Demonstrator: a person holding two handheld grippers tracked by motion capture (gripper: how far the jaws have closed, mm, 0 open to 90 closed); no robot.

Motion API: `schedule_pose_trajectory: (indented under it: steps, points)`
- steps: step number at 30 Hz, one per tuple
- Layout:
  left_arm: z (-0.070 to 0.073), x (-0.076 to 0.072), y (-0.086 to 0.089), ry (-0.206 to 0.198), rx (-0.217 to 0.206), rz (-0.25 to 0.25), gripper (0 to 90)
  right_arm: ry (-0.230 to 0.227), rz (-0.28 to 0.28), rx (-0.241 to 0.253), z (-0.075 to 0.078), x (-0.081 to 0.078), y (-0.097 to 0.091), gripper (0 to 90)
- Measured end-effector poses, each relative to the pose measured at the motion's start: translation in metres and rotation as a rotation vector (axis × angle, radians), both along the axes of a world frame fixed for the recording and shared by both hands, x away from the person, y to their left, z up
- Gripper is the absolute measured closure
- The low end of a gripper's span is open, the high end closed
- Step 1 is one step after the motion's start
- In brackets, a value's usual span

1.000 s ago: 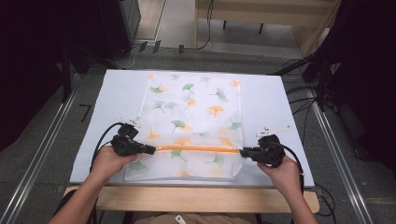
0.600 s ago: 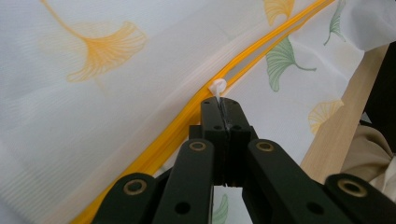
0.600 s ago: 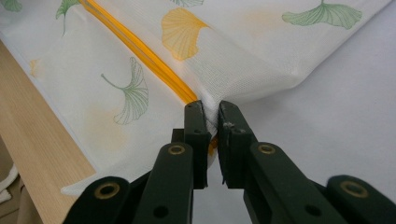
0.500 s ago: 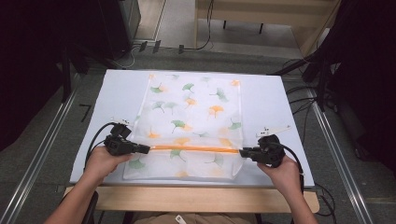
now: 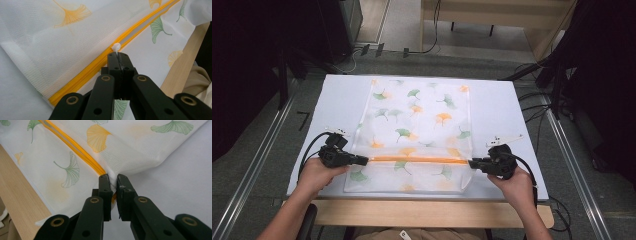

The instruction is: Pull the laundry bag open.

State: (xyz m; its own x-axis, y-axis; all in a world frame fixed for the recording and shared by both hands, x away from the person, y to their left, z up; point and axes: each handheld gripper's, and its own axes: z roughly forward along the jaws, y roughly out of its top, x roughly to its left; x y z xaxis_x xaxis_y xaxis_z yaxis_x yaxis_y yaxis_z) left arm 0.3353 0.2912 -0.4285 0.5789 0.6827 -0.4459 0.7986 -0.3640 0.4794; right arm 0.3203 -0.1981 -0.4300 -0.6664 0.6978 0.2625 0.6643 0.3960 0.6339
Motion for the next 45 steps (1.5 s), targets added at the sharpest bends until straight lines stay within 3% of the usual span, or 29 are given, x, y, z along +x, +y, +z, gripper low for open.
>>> schedule_pose_trajectory:
  steps: [31, 45]
  points:
    - [-0.001, 0.000, 0.002, 0.015, -0.002, -0.008, 90.0, 0.012, 0.002, -0.003, -0.001, 0.000, 0.000, 84.9]
    - [0.000, -0.005, 0.025, 0.010, 0.005, 0.034, 90.0, 0.013, 0.003, -0.001, -0.001, 0.000, 0.000, 84.9]
